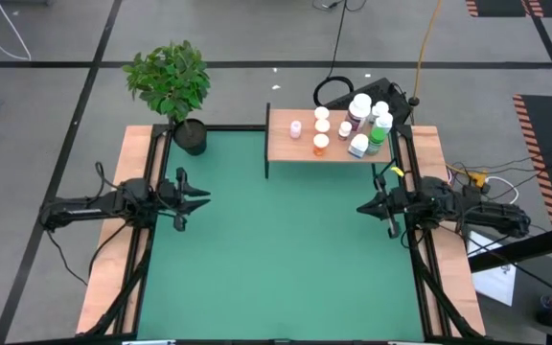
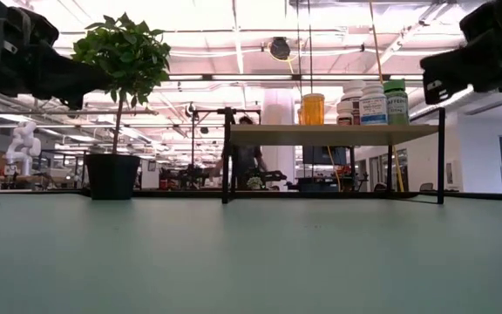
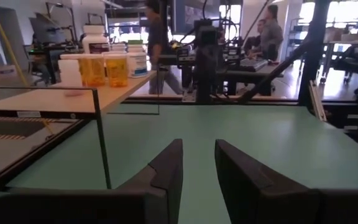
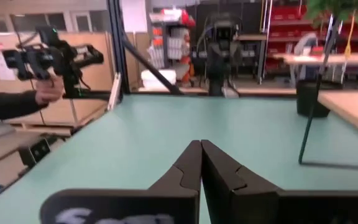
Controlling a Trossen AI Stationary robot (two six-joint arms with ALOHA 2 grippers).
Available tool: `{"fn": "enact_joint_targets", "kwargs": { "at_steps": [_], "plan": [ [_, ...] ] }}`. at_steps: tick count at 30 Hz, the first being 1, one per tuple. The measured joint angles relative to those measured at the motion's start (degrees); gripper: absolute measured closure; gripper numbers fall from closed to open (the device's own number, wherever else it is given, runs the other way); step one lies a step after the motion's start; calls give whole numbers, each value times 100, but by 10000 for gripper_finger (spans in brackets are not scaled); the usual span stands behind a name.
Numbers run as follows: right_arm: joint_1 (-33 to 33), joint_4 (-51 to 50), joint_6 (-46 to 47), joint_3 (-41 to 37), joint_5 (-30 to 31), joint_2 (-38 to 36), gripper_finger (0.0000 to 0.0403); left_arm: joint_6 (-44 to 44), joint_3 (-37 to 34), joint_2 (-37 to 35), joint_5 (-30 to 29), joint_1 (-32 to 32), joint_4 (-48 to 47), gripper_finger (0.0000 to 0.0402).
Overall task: Pick and place medicine bottles onto shelf by color
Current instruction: Return to Home Position
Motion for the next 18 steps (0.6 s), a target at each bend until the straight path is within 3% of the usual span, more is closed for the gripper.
{"fn": "enact_joint_targets", "kwargs": {
  "at_steps": [6,11,18],
  "plan": [
    [2,-293,12,-5,0,-174,403,-53,0,0,52,-5,-17,305],
    [2,624,341,-479,2,-159,403,-220,0,0,158,-155,8,305],
    [2,604,269,-483,24,-131,403,-184,0,0,149,-426,368,305]
  ]
}}
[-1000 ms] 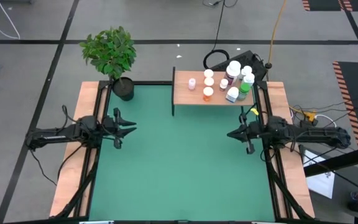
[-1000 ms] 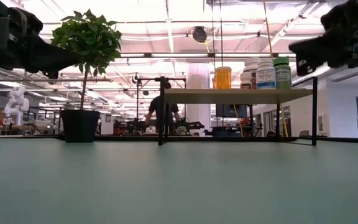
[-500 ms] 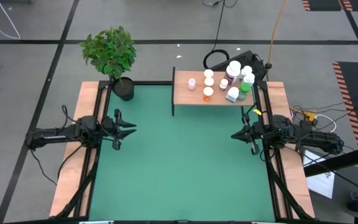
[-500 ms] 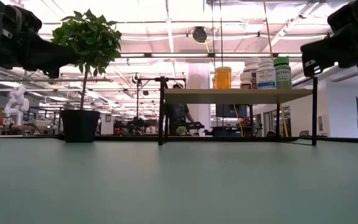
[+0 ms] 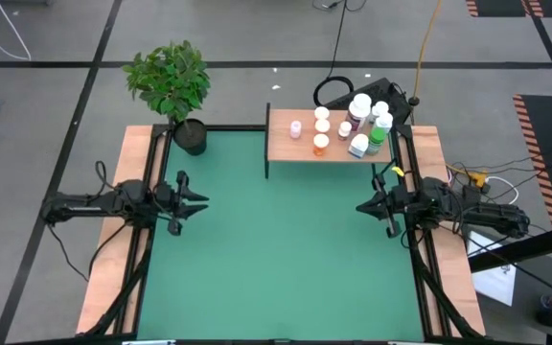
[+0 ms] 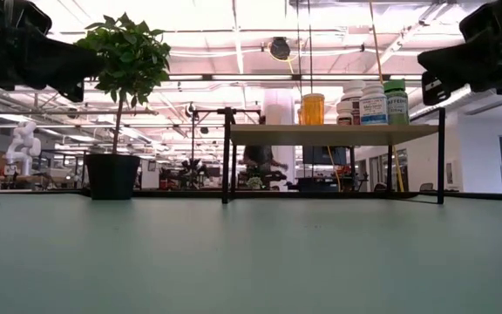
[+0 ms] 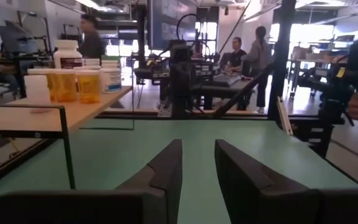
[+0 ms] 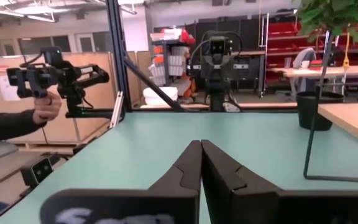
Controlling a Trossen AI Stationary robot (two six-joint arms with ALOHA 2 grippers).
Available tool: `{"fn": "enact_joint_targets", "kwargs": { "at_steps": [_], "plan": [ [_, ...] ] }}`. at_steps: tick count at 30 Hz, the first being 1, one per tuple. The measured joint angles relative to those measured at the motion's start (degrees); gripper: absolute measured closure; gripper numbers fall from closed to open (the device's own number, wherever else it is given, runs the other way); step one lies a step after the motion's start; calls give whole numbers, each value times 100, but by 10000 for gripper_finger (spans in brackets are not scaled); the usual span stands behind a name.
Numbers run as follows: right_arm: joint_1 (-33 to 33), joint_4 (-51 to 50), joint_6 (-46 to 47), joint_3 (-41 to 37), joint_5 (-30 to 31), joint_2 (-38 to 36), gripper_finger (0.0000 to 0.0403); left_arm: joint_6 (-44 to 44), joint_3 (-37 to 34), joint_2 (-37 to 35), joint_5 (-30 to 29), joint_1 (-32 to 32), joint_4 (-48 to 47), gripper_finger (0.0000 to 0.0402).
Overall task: Pick and place medicine bottles onto shelf by color
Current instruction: Return to Home Position
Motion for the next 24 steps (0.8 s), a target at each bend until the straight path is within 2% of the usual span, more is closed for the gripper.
{"fn": "enact_joint_targets", "kwargs": {
  "at_steps": [9,12,17,24],
  "plan": [
    [0,67,35,-11,-2,9,403,59,0,0,-97,-310,-276,305],
    [0,68,36,-11,-2,9,403,41,5,22,-343,-347,-504,305],
    [0,66,37,-15,-4,9,403,-308,13,362,-367,-347,-506,305],
    [0,65,36,-17,-4,9,403,76,13,684,-380,-338,-506,305]
  ]
}}
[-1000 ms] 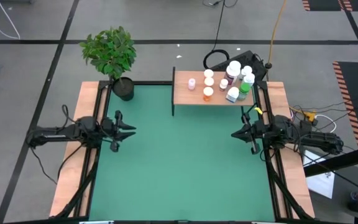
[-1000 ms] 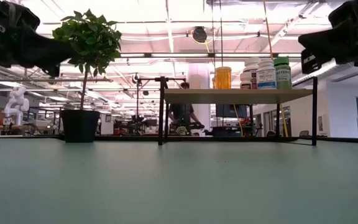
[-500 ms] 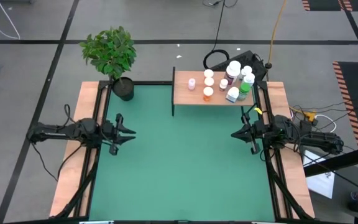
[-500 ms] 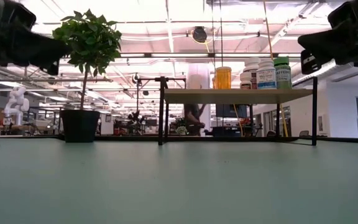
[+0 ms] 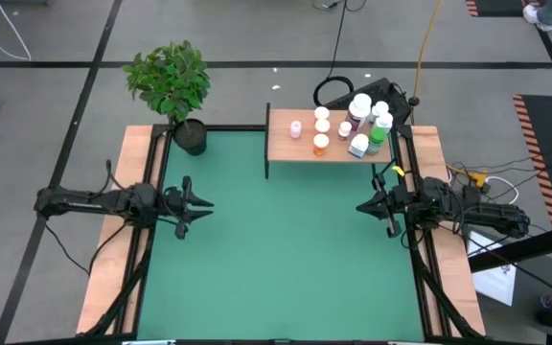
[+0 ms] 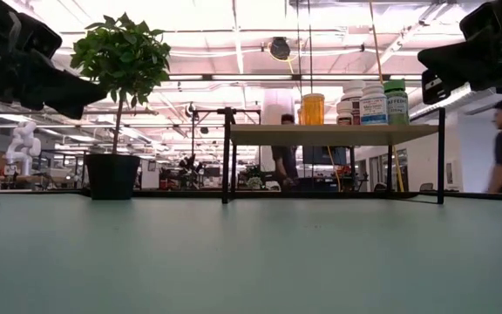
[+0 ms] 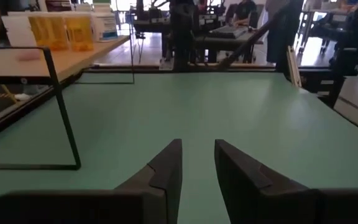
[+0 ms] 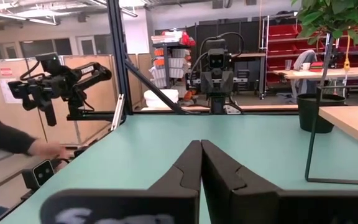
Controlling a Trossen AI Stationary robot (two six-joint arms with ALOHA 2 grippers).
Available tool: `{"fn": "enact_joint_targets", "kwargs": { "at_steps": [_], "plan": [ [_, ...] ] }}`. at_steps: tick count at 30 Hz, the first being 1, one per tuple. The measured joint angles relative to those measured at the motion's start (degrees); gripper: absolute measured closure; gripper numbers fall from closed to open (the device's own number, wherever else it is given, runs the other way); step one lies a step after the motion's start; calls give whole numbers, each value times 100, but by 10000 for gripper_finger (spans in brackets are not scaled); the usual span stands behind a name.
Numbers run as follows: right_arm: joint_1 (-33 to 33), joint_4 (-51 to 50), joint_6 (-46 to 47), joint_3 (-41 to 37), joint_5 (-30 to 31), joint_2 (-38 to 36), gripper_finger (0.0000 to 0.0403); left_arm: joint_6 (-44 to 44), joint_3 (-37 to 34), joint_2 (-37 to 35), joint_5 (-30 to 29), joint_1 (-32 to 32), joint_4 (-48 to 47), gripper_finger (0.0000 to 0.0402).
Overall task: Pick and place medicine bottles onto shelf by color
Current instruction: Return to Home Position
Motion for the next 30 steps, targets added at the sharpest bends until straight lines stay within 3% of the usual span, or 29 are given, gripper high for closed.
{"fn": "enact_joint_targets", "kwargs": {
  "at_steps": [30],
  "plan": [
    [0,-5,-1,-2,-2,0,403,-63,-7,26,-9,0,0,305]
  ]
}}
